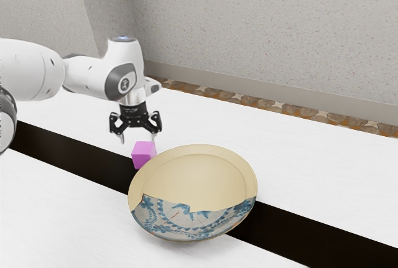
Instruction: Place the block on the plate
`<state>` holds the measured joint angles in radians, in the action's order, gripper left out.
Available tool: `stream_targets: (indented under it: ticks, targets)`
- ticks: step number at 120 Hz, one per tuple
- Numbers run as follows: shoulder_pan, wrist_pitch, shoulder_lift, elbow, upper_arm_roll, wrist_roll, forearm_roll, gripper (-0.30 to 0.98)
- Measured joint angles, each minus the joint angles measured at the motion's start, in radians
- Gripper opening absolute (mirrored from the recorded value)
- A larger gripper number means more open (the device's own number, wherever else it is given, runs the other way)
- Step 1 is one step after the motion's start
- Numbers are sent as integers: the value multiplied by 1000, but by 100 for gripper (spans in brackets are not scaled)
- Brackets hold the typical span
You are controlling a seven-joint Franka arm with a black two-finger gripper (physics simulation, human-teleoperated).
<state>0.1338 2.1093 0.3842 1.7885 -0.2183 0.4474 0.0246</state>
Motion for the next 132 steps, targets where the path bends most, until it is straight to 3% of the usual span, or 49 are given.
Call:
stream_targets:
  ticks: [62, 132]
  targets:
    - [-82, 56, 112, -56, 79, -107, -6, 69]
    - [-108, 75, 150, -71, 83, -203, 5, 69]
